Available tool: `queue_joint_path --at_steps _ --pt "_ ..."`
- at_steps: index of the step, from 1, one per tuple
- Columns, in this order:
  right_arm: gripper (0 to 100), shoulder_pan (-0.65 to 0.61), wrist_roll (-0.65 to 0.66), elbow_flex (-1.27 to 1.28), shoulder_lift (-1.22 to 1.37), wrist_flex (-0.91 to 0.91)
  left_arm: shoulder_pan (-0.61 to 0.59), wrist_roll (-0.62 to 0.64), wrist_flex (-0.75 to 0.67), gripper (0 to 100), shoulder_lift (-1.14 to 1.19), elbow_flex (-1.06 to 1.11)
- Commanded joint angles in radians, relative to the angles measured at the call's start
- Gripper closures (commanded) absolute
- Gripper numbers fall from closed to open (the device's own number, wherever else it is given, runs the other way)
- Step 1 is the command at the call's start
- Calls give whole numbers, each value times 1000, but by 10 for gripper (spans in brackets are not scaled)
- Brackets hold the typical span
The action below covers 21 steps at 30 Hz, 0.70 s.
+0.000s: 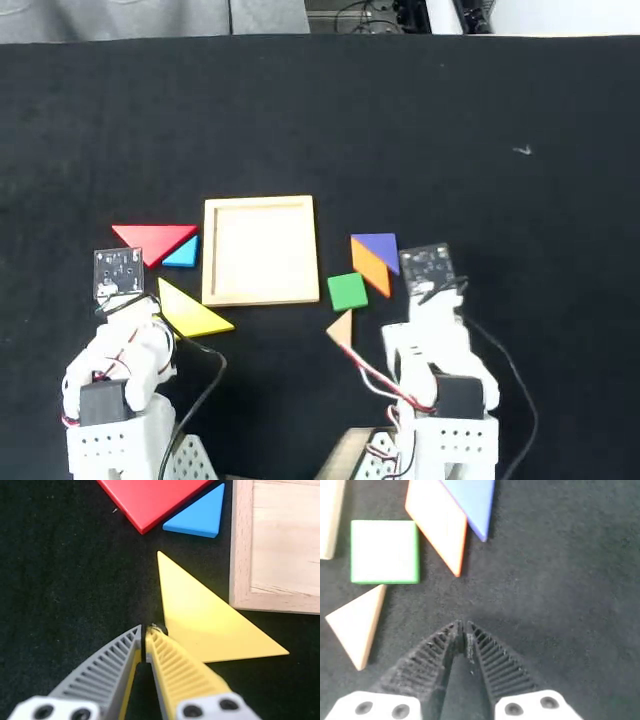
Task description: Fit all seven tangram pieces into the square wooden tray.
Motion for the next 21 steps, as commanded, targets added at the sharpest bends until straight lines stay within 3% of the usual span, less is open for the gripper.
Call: queue_joint_path --at_steps 1,4,9,14,18,21 --pt "984 -49 -6 -2 -90 8 -120 2 12 970 -8 -165" --pt "984 -54 -8 -2 -90 8 -139 -15 -18 966 -9 -302" --pt "983 -104 2 -2 -90 -121 -120 -216 -190 966 -9 -303" --pt "983 -129 20 -2 -90 -387 -77 -147 -253 966 -6 -328" --pt "983 -124 207 -2 -90 -540 -30 -152 -222 966 34 -420" --pt "983 -130 252 -5 -90 -617 -18 -146 -224 916 144 -492"
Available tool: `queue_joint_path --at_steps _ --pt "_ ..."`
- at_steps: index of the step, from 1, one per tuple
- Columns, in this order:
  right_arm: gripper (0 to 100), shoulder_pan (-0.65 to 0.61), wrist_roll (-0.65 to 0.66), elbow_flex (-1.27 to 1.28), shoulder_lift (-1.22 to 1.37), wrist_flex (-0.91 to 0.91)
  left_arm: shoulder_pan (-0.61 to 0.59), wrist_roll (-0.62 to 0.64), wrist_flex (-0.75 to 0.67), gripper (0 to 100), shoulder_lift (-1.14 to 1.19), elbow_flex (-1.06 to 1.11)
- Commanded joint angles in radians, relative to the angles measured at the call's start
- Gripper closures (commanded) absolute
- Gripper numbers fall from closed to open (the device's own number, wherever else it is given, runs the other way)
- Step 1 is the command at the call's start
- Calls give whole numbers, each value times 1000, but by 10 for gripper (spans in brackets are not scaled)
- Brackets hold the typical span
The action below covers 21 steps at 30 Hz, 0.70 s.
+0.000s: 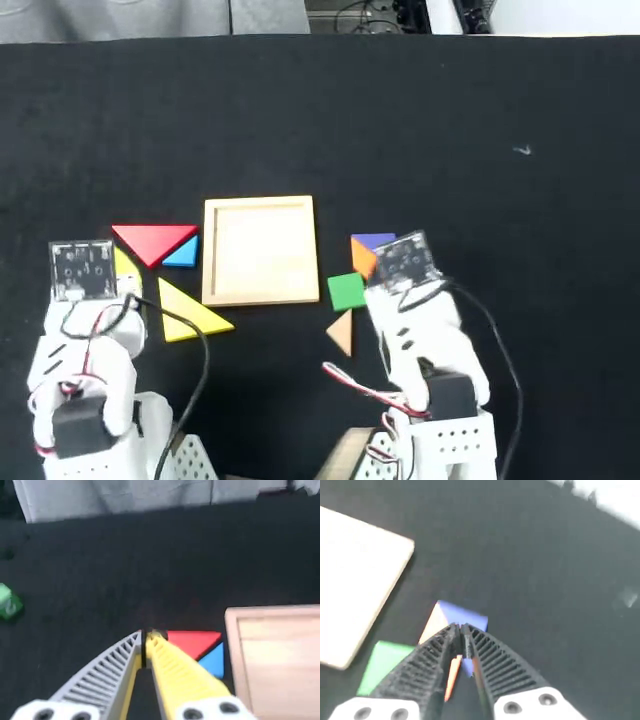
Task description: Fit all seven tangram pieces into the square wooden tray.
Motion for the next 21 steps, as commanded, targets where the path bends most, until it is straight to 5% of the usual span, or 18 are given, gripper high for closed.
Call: queue_joint_path --at_steps 1,9,21 --pt "983 -20 48 -10 -90 -112 28 18 -3 883 164 -163" --pt "983 -180 -35 -2 -84 -110 28 63 -58 843 649 -452" --pt "983 -83 -80 -2 -76 -68 24 69 26 845 1433 -923"
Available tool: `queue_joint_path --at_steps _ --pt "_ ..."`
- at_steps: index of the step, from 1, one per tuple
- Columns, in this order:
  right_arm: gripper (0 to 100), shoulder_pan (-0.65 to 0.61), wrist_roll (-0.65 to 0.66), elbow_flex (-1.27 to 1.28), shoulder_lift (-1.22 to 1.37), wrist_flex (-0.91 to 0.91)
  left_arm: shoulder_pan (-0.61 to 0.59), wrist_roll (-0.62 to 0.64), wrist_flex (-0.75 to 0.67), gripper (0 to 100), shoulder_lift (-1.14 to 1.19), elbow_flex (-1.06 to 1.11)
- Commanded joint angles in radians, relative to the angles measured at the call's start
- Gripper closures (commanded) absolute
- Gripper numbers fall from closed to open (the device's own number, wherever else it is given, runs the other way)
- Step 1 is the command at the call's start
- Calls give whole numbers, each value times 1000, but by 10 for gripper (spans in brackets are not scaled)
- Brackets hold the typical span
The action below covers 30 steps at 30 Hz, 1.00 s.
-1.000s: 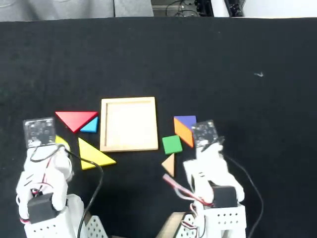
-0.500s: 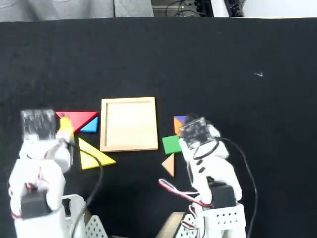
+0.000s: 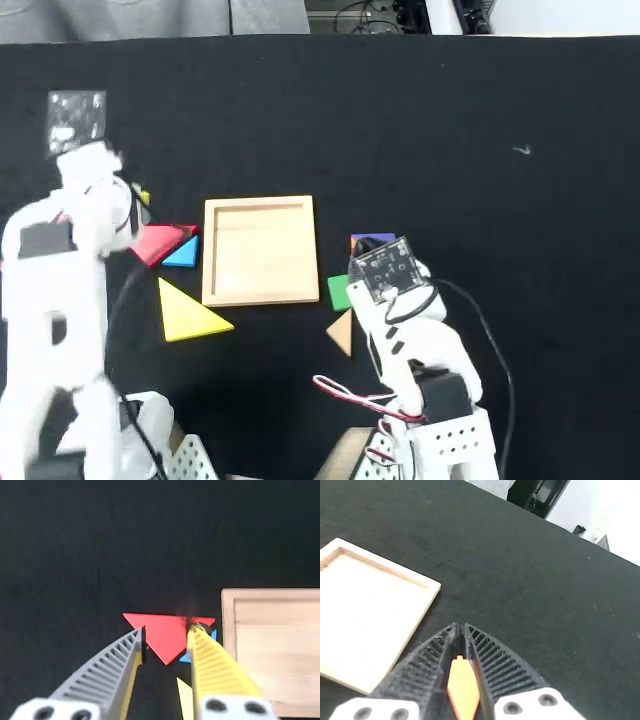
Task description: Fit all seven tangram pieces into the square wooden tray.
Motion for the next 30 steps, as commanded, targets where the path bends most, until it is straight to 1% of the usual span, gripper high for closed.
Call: queue_joint_path --at_steps 1,4,6,8,10,12,14,16,19,21,26,30 --pt "983 28 -8 -4 -74 3 5 6 34 845 279 -223" --pt "983 28 -2 -4 -74 18 -28 14 34 845 457 -331" --pt "983 28 0 -4 -74 25 -48 84 37 845 574 -394" --pt "983 28 0 -4 -74 25 -65 187 41 845 677 -430" --pt "983 28 0 -4 -74 25 -82 327 43 845 758 -438" --pt "983 28 0 -4 -74 25 -99 480 44 841 790 -424" --pt "983 28 0 -4 -74 25 -99 588 55 839 796 -406" --pt "983 28 0 -4 -74 25 -85 614 58 808 787 -394" --pt "984 28 2 -4 -74 25 -61 621 61 718 773 -374" --pt "985 28 2 -4 -74 25 -45 651 54 715 766 -358" --pt "985 28 2 -4 -74 26 -18 660 55 715 772 -351" --pt "985 28 2 -4 -74 26 -18 727 63 715 763 -321"
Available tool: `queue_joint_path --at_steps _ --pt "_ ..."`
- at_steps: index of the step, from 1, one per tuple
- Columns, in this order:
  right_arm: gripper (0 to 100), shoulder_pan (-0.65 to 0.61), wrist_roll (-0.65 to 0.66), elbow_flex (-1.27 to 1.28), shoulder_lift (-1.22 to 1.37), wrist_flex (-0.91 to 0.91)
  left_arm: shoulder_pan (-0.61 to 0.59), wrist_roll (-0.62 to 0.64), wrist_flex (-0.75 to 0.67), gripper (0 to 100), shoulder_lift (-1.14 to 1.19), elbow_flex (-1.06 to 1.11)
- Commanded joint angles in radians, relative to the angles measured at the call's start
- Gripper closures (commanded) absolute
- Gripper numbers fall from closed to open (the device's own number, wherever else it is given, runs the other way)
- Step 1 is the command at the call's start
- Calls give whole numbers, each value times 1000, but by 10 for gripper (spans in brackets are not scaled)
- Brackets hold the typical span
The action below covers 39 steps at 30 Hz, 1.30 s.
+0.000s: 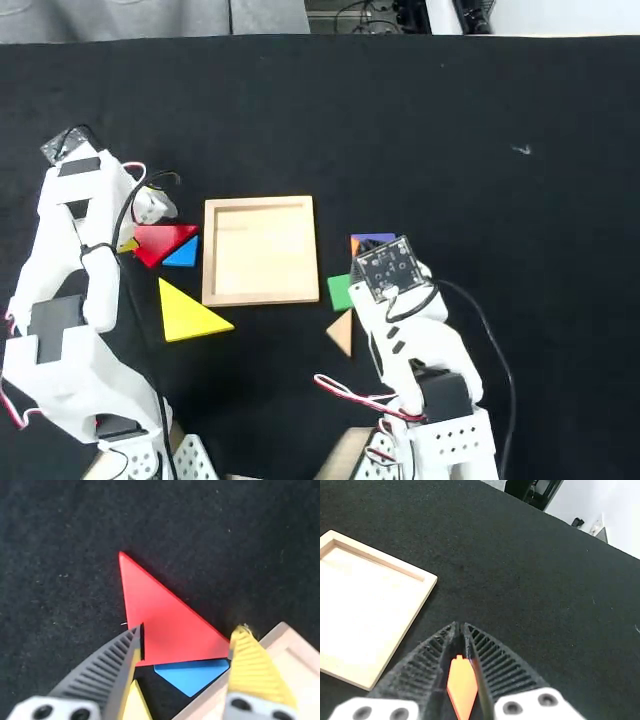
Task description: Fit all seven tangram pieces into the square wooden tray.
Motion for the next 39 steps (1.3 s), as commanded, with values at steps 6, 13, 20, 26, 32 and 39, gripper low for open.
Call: queue_joint_path --at_steps 6,13,20,26,32,39 --pt "986 18 0 -4 -74 5 8 176 -5 716 -17 27" --pt "986 18 0 -4 -74 6 12 186 -28 716 74 -16" --pt "985 18 2 -4 -74 17 -38 204 98 748 51 -35" --pt "985 18 2 -4 -74 17 -51 169 150 738 -106 -22" --pt "984 18 2 -4 -74 17 -47 170 98 738 -204 136" --pt "984 18 2 -4 -74 18 -38 221 -118 736 -203 317"
